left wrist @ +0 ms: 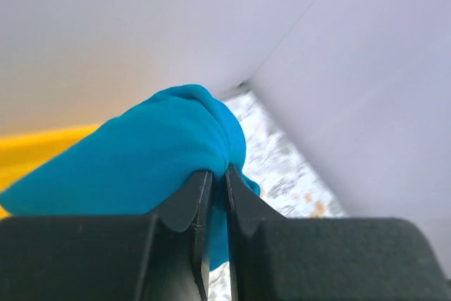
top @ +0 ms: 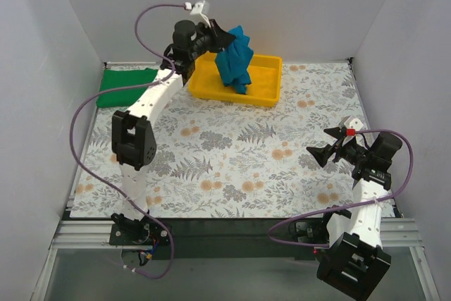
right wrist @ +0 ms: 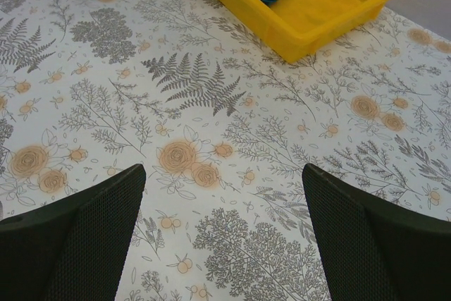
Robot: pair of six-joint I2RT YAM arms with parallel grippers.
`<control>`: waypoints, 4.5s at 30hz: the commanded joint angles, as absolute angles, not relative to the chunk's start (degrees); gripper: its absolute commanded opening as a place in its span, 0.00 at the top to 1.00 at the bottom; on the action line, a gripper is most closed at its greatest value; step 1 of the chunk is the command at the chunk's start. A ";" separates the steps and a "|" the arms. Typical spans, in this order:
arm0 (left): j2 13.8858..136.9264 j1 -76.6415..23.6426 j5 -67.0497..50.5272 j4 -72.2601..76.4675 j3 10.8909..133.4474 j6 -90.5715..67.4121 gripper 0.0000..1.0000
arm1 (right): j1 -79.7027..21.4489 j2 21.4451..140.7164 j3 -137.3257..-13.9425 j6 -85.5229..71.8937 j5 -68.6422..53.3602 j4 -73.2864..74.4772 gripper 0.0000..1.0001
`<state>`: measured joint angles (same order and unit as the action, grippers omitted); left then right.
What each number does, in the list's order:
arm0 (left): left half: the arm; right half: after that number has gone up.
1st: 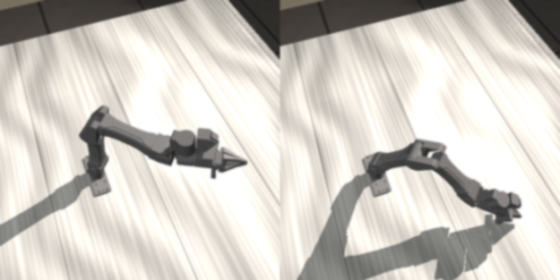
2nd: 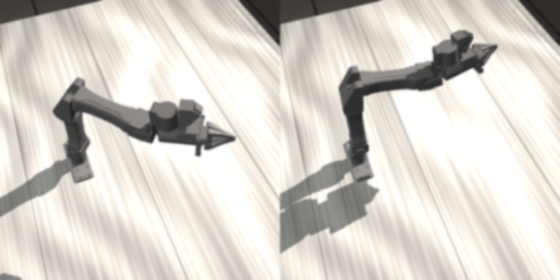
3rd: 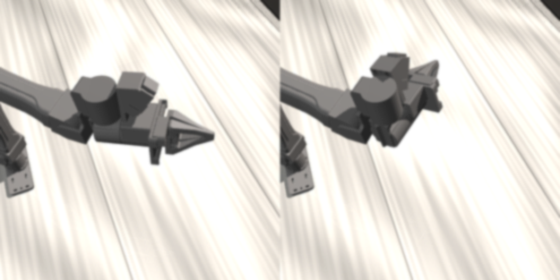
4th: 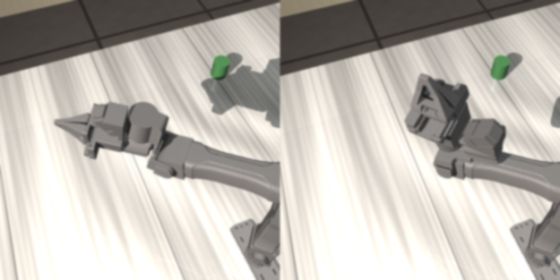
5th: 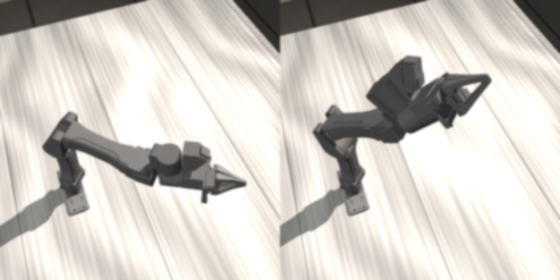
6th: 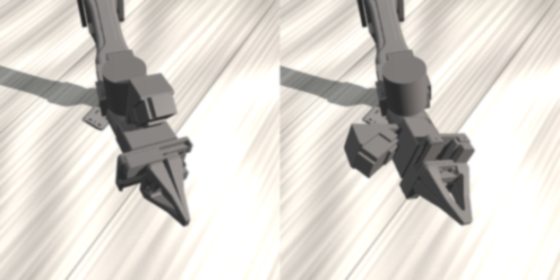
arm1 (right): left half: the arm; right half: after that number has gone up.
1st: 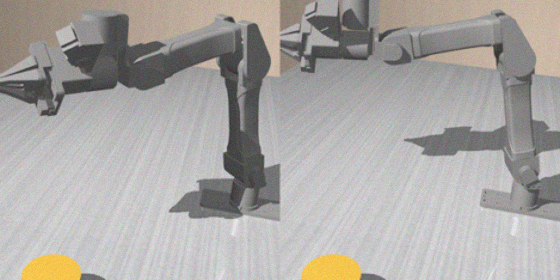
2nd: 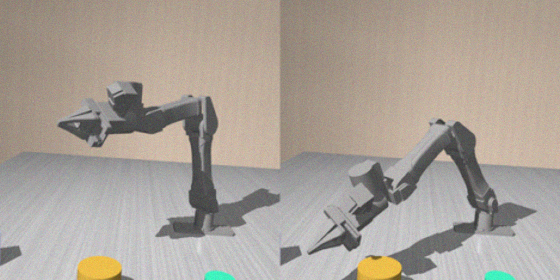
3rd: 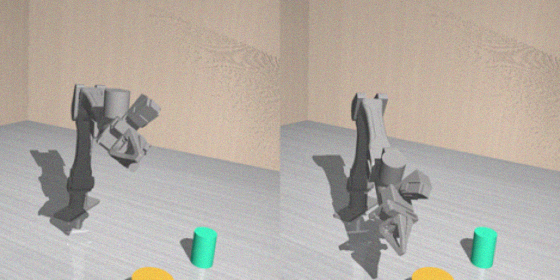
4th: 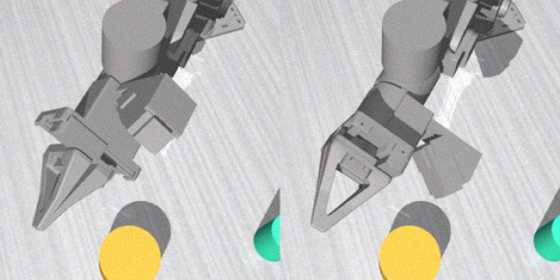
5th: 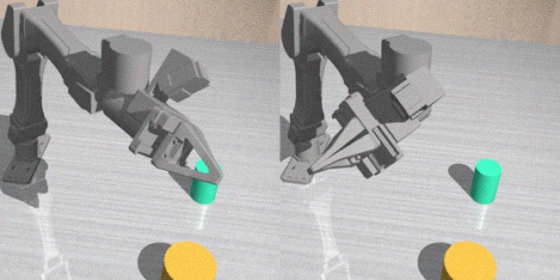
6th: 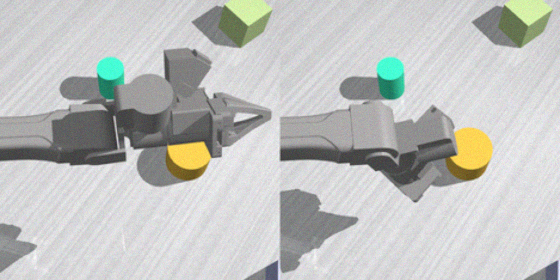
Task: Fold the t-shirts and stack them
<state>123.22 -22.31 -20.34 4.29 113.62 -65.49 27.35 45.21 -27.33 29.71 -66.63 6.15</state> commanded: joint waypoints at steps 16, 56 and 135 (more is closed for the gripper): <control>81.23 -22.59 -29.97 2.81 92.65 -61.79 1.00 | 27.42 43.42 -28.65 29.36 -68.12 6.06 0.02; 55.13 -22.68 -14.88 -15.28 47.20 -51.25 0.18 | 27.42 43.86 -26.98 31.11 -66.45 5.63 0.02; 35.51 -22.68 1.50 -12.30 32.70 -53.61 0.02 | -20.31 107.69 -80.88 21.39 4.64 19.52 0.99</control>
<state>36.34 -22.59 2.46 -13.28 32.62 -53.95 -23.88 114.85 -85.27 36.14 -3.18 25.56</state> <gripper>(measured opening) 0.982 0.236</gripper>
